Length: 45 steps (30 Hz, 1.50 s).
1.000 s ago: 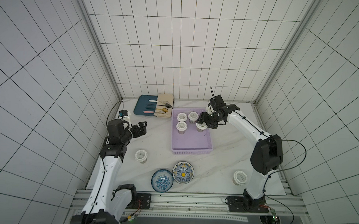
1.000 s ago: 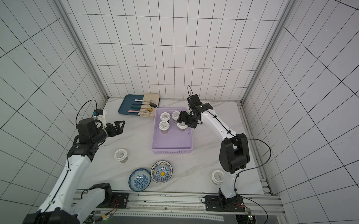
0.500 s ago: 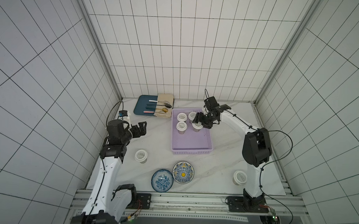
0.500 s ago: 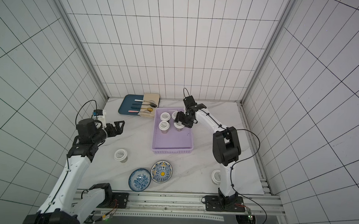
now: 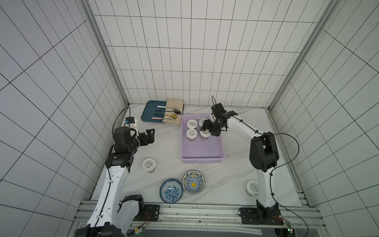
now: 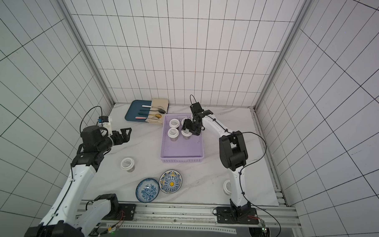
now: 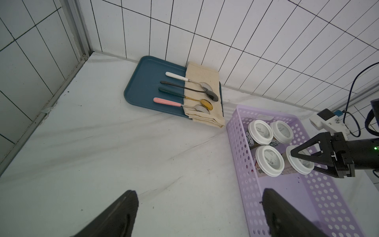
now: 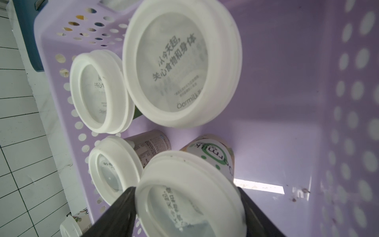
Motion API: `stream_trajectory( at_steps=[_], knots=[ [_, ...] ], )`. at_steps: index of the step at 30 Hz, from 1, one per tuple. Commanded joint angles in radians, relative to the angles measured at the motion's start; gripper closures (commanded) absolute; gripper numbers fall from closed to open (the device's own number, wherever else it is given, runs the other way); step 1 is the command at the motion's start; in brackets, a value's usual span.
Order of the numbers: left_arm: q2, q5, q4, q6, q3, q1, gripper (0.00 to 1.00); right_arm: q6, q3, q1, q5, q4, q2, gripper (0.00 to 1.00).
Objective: Put the yogurt in the basket
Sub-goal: Place the yogurt in the basket.
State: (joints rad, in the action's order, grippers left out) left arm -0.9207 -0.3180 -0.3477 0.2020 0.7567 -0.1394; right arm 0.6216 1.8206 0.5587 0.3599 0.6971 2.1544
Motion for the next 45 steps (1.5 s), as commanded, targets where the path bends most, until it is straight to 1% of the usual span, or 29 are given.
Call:
stream_trajectory(
  at_steps=[1, 4, 14, 22, 30, 33, 38, 45],
  knots=[
    [0.013, 0.011, 0.018, -0.009, 0.000, -0.005, 0.02, 0.001, 0.036, 0.011, -0.010, 0.004, 0.022, 0.28],
    [0.016, -0.002, 0.036, -0.011, -0.015, -0.005, 0.02, -0.002, 0.031, 0.014, 0.001, -0.003, 0.031, 0.28],
    [0.013, 0.005, 0.022, -0.008, -0.004, -0.005, 0.02, 0.007, -0.020, 0.017, -0.007, -0.031, 0.029, 0.28],
    [0.021, 0.004, 0.029, -0.010, -0.011, -0.005, 0.02, 0.001, -0.056, 0.021, -0.011, -0.042, 0.025, 0.24],
    [0.019, 0.001, 0.027, -0.005, -0.008, -0.004, 0.02, 0.000, -0.066, 0.027, -0.015, -0.040, 0.010, 0.17],
    [0.022, 0.005, 0.025, -0.009, -0.008, -0.003, 0.02, -0.002, -0.062, 0.027, -0.015, -0.033, -0.005, 0.12],
    [0.021, 0.002, 0.026, -0.010, -0.007, -0.003, 0.02, -0.013, -0.064, 0.026, -0.025, -0.014, -0.053, 0.01],
    [0.022, 0.000, 0.026, -0.012, -0.007, 0.001, 0.02, -0.026, -0.112, 0.027, -0.047, 0.001, -0.149, 0.01]
  ],
)
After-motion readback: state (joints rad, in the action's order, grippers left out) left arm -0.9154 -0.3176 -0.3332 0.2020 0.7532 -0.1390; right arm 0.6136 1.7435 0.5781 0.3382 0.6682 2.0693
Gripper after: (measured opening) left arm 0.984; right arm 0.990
